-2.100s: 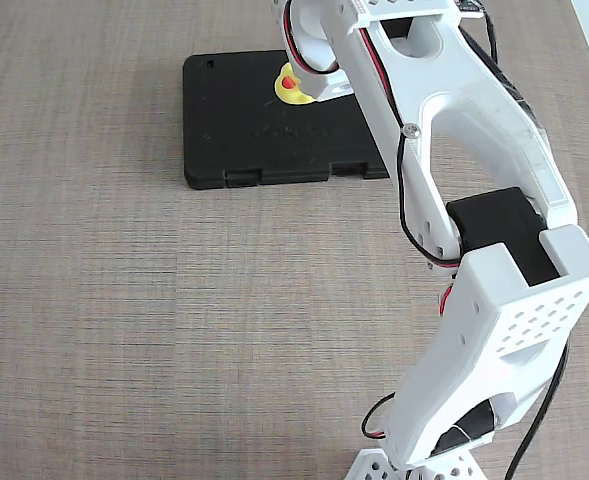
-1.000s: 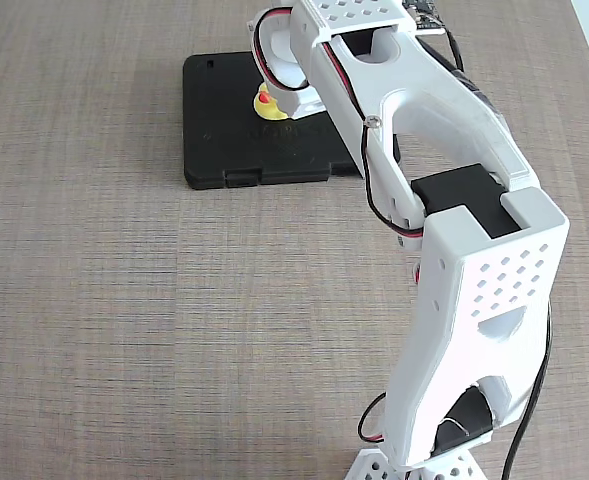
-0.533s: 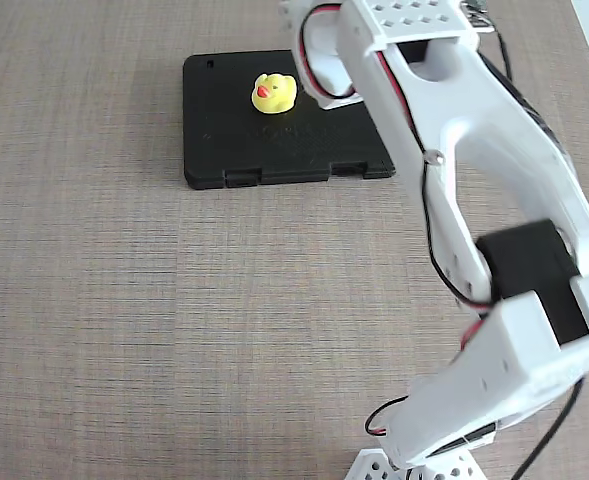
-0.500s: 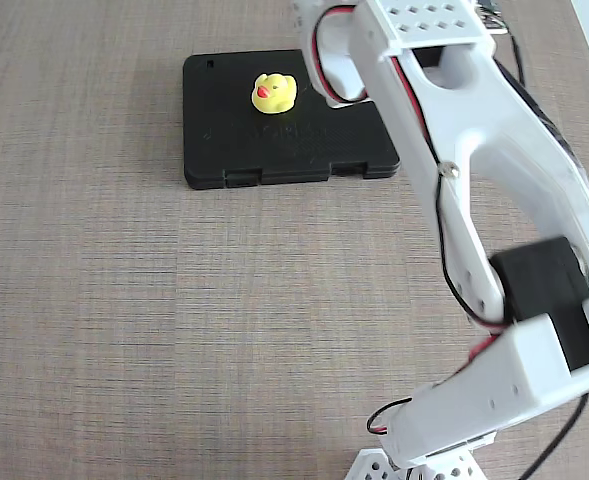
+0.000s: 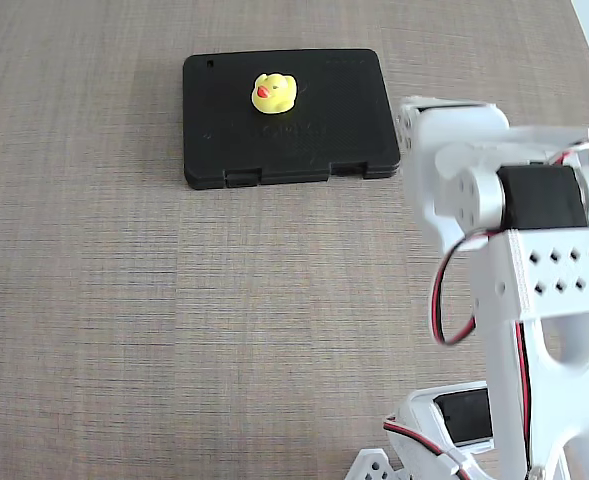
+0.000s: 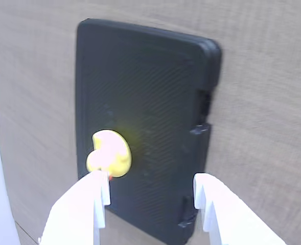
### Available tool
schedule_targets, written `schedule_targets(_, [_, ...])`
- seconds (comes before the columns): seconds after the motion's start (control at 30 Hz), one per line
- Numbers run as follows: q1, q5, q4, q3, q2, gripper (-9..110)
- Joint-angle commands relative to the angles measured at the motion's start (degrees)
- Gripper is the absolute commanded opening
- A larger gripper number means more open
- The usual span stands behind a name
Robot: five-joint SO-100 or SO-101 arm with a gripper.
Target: Grasp a duck and put it on the black surface.
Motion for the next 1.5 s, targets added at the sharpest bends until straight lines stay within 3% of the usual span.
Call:
schedule_targets(0.0, [1.23,0.18,-0.7,7.12,14.33,16])
schedule_targets(0.37, [4.13,-0.62,-0.7,22.06,28.39,-1])
schedule_targets(0.9, [4.22,0.09,-0.62,37.09,42.54,0])
schedule_targets(1.47, [10.2,0.26,0.18,38.67,47.81,0])
